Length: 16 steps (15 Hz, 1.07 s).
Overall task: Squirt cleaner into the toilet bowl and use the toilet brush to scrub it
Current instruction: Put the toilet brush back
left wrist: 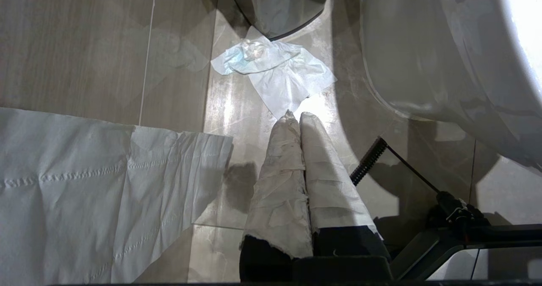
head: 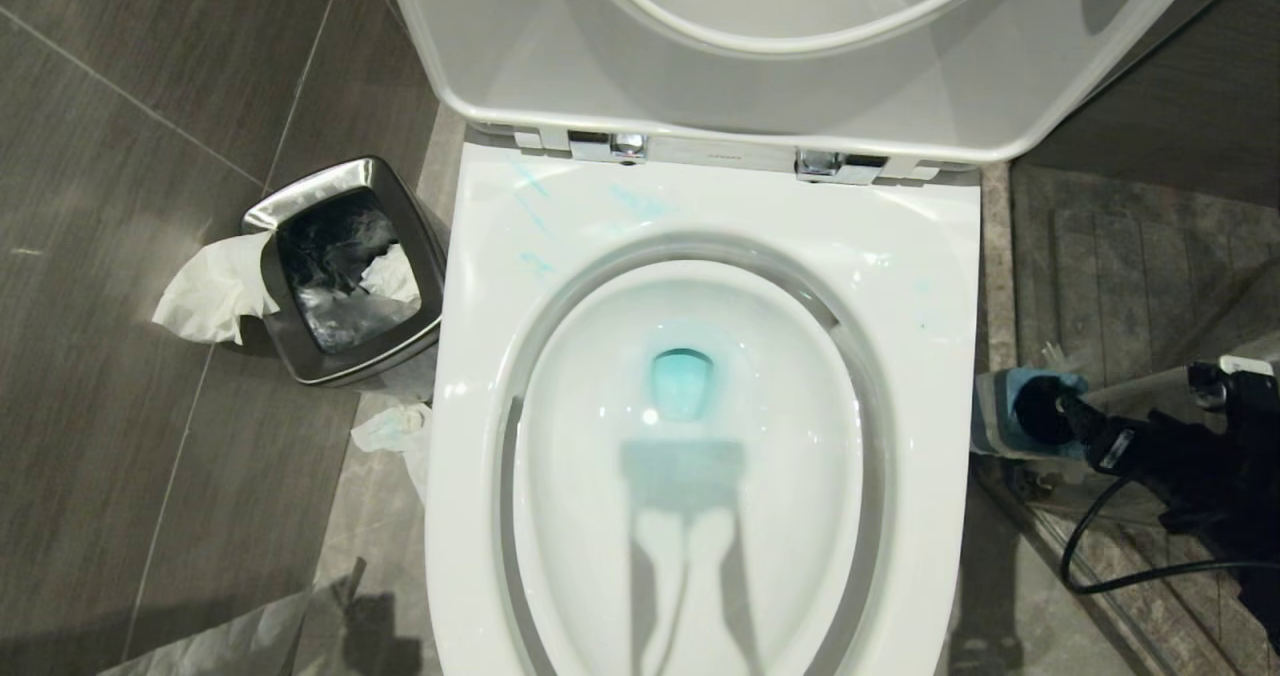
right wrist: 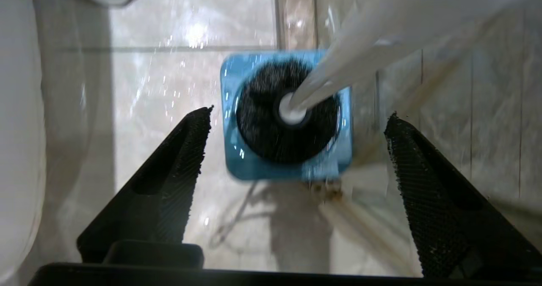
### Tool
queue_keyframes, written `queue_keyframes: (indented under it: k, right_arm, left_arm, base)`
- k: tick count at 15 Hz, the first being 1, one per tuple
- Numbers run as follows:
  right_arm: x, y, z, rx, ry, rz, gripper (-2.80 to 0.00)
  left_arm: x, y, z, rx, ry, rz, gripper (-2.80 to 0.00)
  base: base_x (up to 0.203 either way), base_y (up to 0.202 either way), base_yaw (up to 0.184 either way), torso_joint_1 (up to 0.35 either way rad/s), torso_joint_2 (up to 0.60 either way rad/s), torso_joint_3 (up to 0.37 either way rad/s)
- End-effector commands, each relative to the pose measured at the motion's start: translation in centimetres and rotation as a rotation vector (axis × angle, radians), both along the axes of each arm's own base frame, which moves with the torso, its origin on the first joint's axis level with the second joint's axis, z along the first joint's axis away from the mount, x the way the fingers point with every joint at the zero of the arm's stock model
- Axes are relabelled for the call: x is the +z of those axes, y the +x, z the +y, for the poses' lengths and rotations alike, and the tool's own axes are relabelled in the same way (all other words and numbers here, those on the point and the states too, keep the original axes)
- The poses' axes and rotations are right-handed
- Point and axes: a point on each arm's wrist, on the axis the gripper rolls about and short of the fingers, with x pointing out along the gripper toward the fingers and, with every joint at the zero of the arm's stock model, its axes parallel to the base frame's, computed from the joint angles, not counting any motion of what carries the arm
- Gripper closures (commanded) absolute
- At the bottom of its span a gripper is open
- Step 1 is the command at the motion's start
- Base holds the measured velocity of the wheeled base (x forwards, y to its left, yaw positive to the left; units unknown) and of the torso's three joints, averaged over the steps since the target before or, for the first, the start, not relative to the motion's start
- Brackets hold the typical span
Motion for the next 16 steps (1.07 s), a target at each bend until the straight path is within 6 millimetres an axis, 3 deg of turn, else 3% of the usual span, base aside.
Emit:
queue_keyframes:
  k: [1,8,13,16]
  right_arm:
    - [0.2,-1.0,0.3,0.005,0.001,0.003,-2.8]
    - [0.7,-3.4,0.9,0.042,0.006,0.02,-2.8]
    - [-0.5,-7.1,2.0,0.11,0.056,0.125,-2.8]
    - [0.7,-7.8,2.3,0.137,0.035,0.067,-2.8]
  left_arm:
    - [0.0,0.0,0.0,-0.001,0.001,0.003,0.0]
    - [0.0,0.0,0.0,-0.002,0.001,0.003,0.0]
    - [0.0,0.0,0.0,-0.003,0.001,0.003,0.0]
    - [0.0,0.0,0.0,-0.003,0.001,0.003,0.0]
  base:
    - [0.0,0.0,0.0,0.0,0.0,0.0]
    - [0.0,0.0,0.0,0.0,0.0,0.0]
    - [0.0,0.0,0.0,0.0,0.0,0.0]
    - [0.0,0.0,0.0,0.0,0.0,0.0]
